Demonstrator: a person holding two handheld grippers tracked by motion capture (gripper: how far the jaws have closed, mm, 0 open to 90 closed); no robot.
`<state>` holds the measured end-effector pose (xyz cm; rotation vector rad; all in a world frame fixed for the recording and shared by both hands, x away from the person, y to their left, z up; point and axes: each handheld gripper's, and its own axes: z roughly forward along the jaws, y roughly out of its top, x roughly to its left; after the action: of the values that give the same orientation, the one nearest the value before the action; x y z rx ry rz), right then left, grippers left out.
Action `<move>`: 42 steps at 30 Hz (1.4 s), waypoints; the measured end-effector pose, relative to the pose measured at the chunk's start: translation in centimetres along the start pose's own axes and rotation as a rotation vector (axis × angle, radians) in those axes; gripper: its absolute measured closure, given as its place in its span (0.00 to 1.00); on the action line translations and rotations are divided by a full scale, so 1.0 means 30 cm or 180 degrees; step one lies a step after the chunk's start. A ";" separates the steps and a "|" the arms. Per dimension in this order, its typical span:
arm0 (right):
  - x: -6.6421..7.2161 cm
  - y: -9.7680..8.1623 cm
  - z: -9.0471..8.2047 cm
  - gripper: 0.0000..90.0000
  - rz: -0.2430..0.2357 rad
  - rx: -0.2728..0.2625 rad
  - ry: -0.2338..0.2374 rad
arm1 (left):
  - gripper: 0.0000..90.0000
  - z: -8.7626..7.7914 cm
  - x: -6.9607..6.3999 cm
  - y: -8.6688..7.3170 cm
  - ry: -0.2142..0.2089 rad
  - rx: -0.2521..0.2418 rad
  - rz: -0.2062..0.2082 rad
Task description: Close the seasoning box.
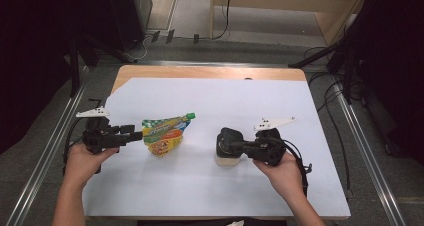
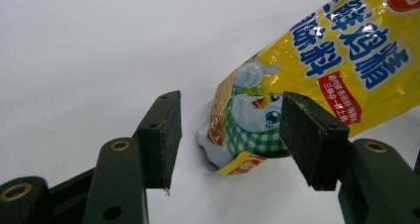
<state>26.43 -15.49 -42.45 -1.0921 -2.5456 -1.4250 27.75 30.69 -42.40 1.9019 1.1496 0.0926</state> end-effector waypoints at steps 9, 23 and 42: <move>-0.003 -0.002 -0.007 0.96 -0.0005 -0.0059 -0.0003 | 0.47 0.010 -0.006 0.003 -0.0010 0.0024 0.0003; -0.068 -0.024 -0.069 0.71 0.0031 -0.0255 -0.0120 | 0.47 0.030 -0.010 0.012 -0.0004 0.0067 0.0019; -0.210 -0.117 -0.181 0.47 0.0095 -0.0509 -0.0642 | 0.46 0.064 -0.016 0.025 0.0005 0.0130 0.0064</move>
<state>27.49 -24.32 -44.03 -1.3572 -2.5682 -1.6120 28.90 28.97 -42.85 1.9500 1.1414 0.0822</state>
